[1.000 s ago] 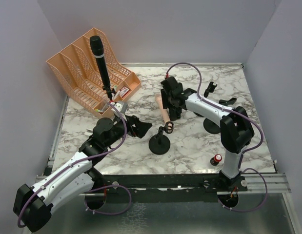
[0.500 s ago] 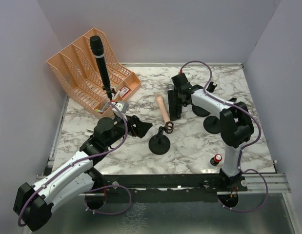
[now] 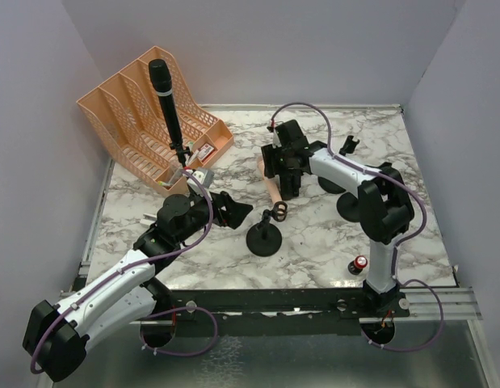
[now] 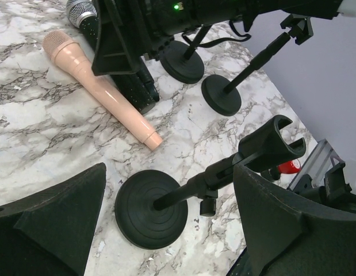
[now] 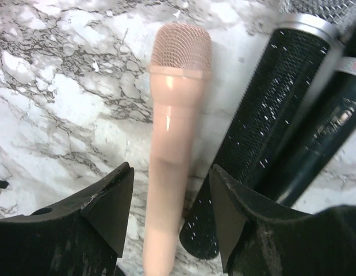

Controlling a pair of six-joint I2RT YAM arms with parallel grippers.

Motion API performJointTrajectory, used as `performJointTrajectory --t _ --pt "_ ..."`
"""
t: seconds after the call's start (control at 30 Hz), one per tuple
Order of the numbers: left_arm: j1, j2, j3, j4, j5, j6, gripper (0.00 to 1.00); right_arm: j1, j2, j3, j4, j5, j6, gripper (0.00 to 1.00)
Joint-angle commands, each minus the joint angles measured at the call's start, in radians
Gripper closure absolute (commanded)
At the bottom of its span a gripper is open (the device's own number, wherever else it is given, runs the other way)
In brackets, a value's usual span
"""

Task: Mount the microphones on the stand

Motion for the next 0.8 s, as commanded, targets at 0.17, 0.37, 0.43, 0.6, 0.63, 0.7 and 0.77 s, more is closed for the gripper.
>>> performJointTrajectory --t 0.17,0.37,0.43,0.6,0.63,0.7,0.77 --pt "-0.001 -0.013 -0.003 0.008 -0.003 -0.015 0.11 0.024 0.145 0.121 -0.089 -0.022 -0.057 0.43" --pt "-0.002 -0.013 0.001 0.007 -0.007 -0.016 0.11 0.041 0.214 0.186 -0.141 -0.006 -0.068 0.49" --pt "-0.002 -0.009 0.003 0.004 -0.008 -0.013 0.11 0.045 0.234 0.204 -0.156 0.008 -0.072 0.51" --pt "-0.001 -0.013 0.008 0.003 -0.010 -0.005 0.11 0.053 0.235 0.208 -0.146 0.080 -0.073 0.65" --pt "-0.001 -0.013 0.009 0.003 -0.012 -0.003 0.11 0.055 0.221 0.197 -0.130 0.093 -0.074 0.69" --pt "-0.002 -0.014 0.012 0.003 -0.012 0.000 0.10 0.059 0.171 0.158 -0.072 0.107 -0.079 0.73" --pt "-0.002 -0.014 0.019 0.003 -0.015 0.000 0.10 0.061 0.094 0.088 0.024 0.104 -0.081 0.74"
